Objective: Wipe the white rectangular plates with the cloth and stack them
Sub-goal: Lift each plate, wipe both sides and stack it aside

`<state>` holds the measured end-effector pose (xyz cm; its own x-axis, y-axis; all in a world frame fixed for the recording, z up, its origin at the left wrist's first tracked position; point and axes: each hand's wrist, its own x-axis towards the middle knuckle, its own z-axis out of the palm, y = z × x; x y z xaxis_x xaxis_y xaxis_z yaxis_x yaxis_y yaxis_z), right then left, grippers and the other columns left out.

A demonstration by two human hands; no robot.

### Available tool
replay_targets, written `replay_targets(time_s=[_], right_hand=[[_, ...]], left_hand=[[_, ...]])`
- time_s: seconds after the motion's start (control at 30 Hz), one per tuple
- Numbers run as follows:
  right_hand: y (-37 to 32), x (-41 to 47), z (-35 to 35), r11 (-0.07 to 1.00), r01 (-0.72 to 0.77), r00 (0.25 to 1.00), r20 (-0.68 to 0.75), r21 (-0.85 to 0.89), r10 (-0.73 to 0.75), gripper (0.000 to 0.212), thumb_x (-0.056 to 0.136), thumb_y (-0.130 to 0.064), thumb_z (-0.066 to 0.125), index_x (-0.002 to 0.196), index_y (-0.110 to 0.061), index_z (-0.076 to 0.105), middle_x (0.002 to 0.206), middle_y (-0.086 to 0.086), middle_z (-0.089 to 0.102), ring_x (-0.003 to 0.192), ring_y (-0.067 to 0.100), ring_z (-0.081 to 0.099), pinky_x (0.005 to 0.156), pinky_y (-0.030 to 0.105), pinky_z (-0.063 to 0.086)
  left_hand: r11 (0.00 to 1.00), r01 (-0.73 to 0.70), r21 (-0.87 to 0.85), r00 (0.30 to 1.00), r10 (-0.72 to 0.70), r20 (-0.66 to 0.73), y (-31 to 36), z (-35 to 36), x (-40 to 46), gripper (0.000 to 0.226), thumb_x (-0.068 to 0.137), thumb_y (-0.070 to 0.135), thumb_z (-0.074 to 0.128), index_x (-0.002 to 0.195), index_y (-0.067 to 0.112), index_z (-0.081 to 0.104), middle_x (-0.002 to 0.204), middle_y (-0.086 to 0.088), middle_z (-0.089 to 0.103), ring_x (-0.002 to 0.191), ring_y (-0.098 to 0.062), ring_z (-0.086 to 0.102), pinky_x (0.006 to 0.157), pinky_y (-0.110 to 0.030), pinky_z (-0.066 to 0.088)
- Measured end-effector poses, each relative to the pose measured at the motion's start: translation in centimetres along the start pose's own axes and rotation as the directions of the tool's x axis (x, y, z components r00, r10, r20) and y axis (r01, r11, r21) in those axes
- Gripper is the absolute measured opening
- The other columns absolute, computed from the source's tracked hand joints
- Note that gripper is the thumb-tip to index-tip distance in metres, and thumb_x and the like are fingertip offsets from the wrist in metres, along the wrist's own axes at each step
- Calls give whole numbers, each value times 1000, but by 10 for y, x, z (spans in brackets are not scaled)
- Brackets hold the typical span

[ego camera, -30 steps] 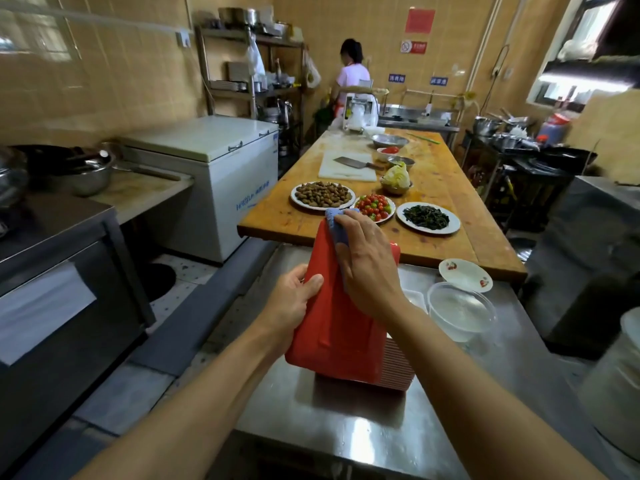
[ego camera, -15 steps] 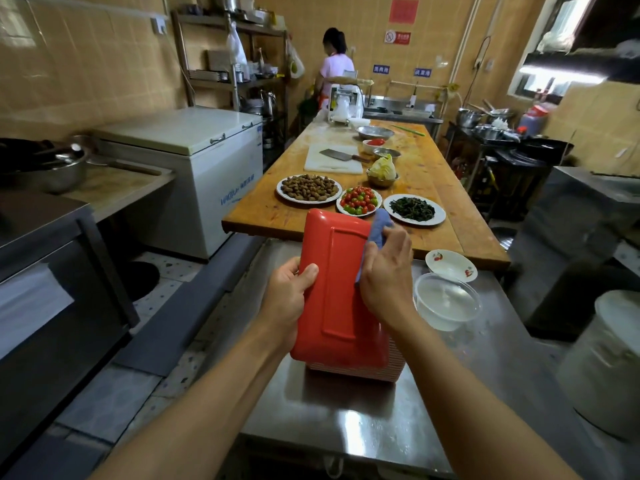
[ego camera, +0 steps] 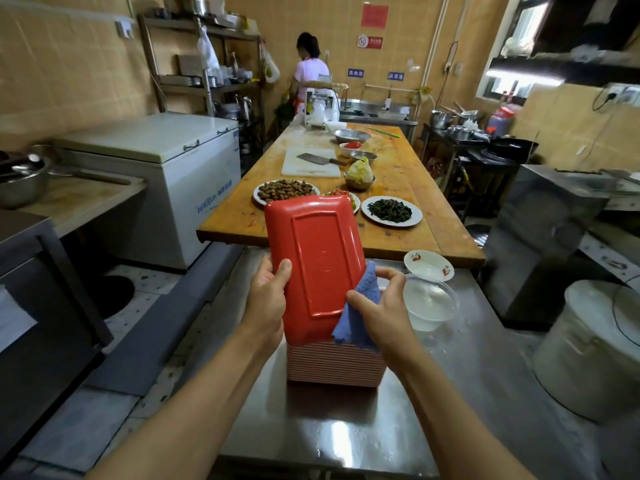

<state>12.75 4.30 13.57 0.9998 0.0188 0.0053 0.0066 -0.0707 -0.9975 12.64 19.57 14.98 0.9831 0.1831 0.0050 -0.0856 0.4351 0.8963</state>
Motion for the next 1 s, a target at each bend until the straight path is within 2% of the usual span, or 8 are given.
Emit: replay_targets(time_s=[0.07,0.2,0.33,0.5,0.63,0.7,0.8,1.0], right_hand=[[3,2,-5,1000,12,1000,14,6,-12,47,85,-9,63,112,-26,29,103,6,56,85,17,66,69,29,57],[-2,5,-24,988,130,991,25,-78,-129,49,78,-7,70,106,-26,34,98,12,61,83,24,68,71,41,59],[-16,7,-47,975,167,970,199,-149,-136,51,75,0,69,103,-29,37,96,13,61,72,19,68,63,36,59],[-24,13,-58,952,202,933,341,-231,-115,52,77,2,66,103,-32,38,97,24,58,71,22,62,61,33,55],[-28,18,-63,946,223,929,346,-234,-133,53,76,3,67,105,-31,40,100,27,57,79,40,61,66,46,55],[-32,19,-63,921,280,923,341,-271,-180,51,78,0,68,108,-31,40,99,20,58,80,31,63,68,45,56],[-43,22,-50,794,427,895,328,-432,-303,48,84,-12,67,117,-31,39,113,2,56,98,17,59,83,36,52],[-55,27,5,546,607,768,251,-577,-589,48,89,-21,58,135,-19,41,133,3,46,119,17,41,96,27,30]], left_hand=[[995,46,91,996,-52,67,-1,-10,1,26,101,20,38,122,17,52,108,-7,69,95,-18,69,75,-36,57],[960,41,278,978,-96,187,16,-32,7,34,90,29,56,121,14,54,112,-9,68,106,-27,64,90,-49,50],[912,-110,396,981,35,193,65,-35,26,64,68,39,72,125,20,48,102,0,72,93,-17,70,79,-37,53],[716,-75,694,862,-303,406,93,-18,34,50,67,31,77,113,21,60,97,-6,73,86,-26,71,66,-32,57],[730,-62,681,854,-314,414,86,-15,31,49,70,8,77,115,15,58,104,-12,70,93,-30,69,75,-40,59],[759,-65,648,877,-265,400,84,-16,28,50,70,7,74,116,17,58,107,-13,69,94,-30,69,76,-41,59],[801,-49,596,905,-216,366,81,-13,24,55,65,13,74,117,21,57,108,-11,68,95,-30,68,77,-41,58],[811,-79,579,942,-130,310,69,-4,16,36,78,3,70,102,27,58,101,-7,68,89,-24,68,74,-34,58]])
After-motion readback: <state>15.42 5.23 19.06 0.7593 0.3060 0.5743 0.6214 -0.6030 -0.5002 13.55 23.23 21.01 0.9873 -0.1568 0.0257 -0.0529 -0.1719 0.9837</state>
